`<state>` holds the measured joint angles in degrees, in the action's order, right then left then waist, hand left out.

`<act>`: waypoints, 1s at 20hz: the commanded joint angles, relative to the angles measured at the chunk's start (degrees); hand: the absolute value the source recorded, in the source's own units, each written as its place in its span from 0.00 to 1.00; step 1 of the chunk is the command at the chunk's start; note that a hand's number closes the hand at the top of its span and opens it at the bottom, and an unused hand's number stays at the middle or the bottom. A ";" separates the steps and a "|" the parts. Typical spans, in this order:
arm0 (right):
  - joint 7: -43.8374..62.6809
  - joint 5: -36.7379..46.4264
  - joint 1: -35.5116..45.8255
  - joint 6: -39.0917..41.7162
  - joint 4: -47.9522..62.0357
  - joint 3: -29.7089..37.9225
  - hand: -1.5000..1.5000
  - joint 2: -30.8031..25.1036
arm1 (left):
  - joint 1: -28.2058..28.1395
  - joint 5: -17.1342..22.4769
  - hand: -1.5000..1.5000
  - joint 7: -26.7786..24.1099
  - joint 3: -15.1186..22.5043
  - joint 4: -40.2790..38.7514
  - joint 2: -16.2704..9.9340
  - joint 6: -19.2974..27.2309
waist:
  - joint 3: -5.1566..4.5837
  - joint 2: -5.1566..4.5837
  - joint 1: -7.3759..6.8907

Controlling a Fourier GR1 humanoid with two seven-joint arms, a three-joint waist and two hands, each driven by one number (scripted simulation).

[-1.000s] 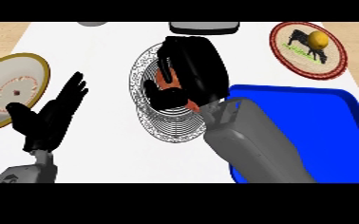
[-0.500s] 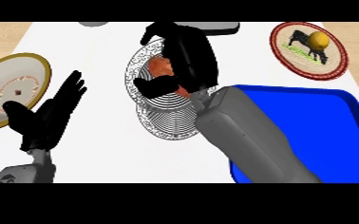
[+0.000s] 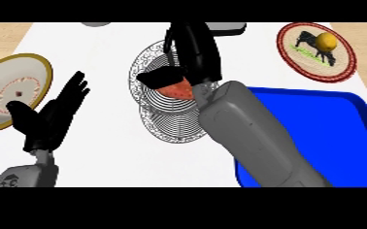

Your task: Pick the sweet potato from the tray and place it in the tiered basket

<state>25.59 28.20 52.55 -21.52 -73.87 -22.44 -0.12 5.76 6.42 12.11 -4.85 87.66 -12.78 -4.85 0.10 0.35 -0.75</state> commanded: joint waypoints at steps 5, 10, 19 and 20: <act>-2.40 -12.74 -0.21 -3.75 -2.93 10.42 0.00 0.12 | -1.90 -0.30 0.50 2.81 1.12 4.13 0.92 0.51 | -0.04 -0.32 0.07; -3.51 -17.46 -2.15 -4.18 -7.35 18.79 0.00 -2.61 | -3.99 -1.34 0.50 -0.89 0.06 3.30 0.81 0.67 | -0.07 -0.28 0.64; -2.60 -26.61 -7.52 4.30 -13.01 33.59 0.00 -17.78 | -2.70 -1.83 0.50 -1.87 -0.29 0.89 1.41 0.61 | -0.08 -0.29 1.41; -7.07 -27.59 -9.09 4.74 -9.68 35.34 0.00 -18.06 | -3.35 0.07 0.50 0.10 -0.78 3.17 0.19 -1.36 | -0.06 -0.39 0.77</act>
<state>21.05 5.04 45.92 -20.76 -84.26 6.60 -12.74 2.78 5.60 12.03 -4.96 90.41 -11.82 -4.90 0.02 0.06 0.26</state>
